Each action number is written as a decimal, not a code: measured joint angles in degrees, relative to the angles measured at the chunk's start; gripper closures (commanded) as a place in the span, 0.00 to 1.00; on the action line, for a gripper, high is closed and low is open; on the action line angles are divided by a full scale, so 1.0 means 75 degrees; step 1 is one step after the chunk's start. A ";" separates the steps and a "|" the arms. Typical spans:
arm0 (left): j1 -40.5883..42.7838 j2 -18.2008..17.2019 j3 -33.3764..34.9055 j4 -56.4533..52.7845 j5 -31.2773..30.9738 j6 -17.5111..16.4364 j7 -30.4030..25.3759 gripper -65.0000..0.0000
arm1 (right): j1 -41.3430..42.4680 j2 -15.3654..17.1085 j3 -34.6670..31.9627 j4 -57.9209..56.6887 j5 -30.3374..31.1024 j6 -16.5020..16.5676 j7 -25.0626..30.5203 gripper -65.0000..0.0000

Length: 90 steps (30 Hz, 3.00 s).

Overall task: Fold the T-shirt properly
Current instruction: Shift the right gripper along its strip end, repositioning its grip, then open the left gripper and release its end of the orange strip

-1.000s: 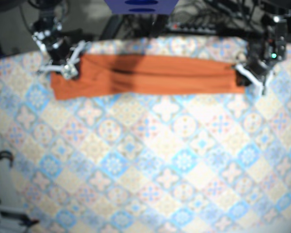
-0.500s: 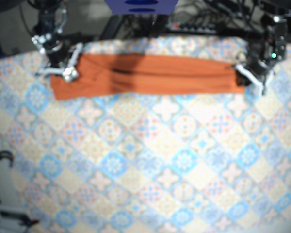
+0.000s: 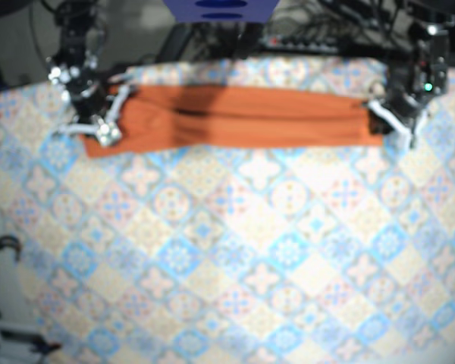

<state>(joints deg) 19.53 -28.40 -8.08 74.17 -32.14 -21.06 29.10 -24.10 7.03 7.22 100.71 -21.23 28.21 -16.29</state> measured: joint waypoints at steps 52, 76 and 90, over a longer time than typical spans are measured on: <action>0.0175 0.0041 -0.0740 -0.0020 0.0009 0.0009 0.0274 0.74 | 0.0108 -0.0020 0.0376 -0.0128 0.0000 -0.0015 0.1422 0.48; 0.0326 -0.0236 -0.0962 -0.0067 -0.0968 0.0114 0.0618 0.11 | 0.0143 -0.0172 0.0382 -0.0140 0.0006 -0.0026 0.1434 0.48; 0.0568 -0.0813 -0.1078 -0.1064 -0.3902 -0.0286 0.1408 0.11 | 0.0140 -0.0172 0.0385 -0.0140 -0.0035 -0.0029 0.1428 0.48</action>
<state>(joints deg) 23.79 -34.50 -16.16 66.19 -61.41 -23.20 39.66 -23.05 5.74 10.11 99.66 -21.50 27.99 -5.58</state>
